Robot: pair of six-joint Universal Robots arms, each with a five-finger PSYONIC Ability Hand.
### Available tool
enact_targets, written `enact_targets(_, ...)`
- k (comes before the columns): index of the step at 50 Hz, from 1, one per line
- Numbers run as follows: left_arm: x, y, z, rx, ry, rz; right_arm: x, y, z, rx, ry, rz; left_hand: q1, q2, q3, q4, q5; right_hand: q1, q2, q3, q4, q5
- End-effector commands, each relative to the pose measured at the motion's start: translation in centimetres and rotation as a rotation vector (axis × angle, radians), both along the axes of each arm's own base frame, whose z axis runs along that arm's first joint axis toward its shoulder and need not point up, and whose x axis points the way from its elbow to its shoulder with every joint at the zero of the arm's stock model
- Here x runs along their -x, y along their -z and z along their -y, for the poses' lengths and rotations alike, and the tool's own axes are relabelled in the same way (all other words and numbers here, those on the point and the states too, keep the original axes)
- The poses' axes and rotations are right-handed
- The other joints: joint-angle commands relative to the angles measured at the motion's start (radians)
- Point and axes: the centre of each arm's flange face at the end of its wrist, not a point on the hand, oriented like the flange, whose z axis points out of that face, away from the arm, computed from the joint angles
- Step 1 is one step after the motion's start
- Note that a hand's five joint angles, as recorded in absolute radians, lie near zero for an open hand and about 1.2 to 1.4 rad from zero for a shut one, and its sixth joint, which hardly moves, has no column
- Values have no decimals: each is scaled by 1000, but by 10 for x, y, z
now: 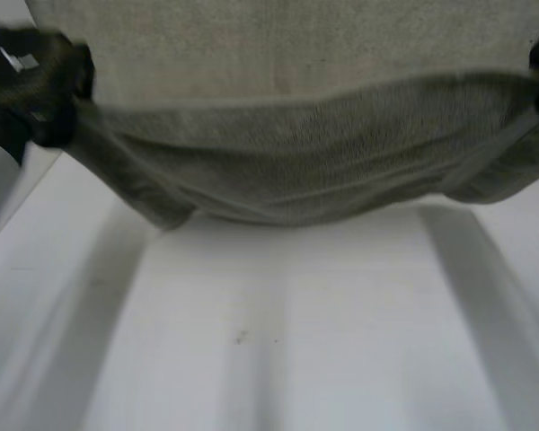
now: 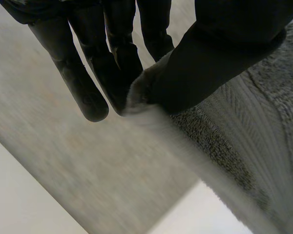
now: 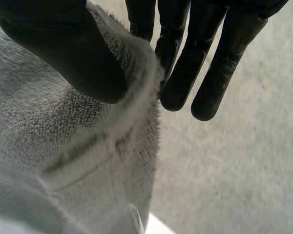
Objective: Fold the towel.
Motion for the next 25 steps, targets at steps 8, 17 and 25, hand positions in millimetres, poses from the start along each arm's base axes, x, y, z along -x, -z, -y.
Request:
enact_targets(8, 1, 30, 33, -190, -29, 57, -15, 5, 31, -181, -73, -178, 205, 179, 180, 179, 185, 430, 221, 214, 206, 237)
enact_targets(17, 13, 114, 71, -412, -22, 126, -53, 96, 56, -377, -113, -368, 205, 179, 180, 179, 185, 430, 221, 214, 206, 237)
enact_targets(25, 28, 106, 128, -282, -48, 155, -73, 72, 108, -62, 40, -387, 205, 179, 180, 179, 185, 430, 221, 214, 206, 237)
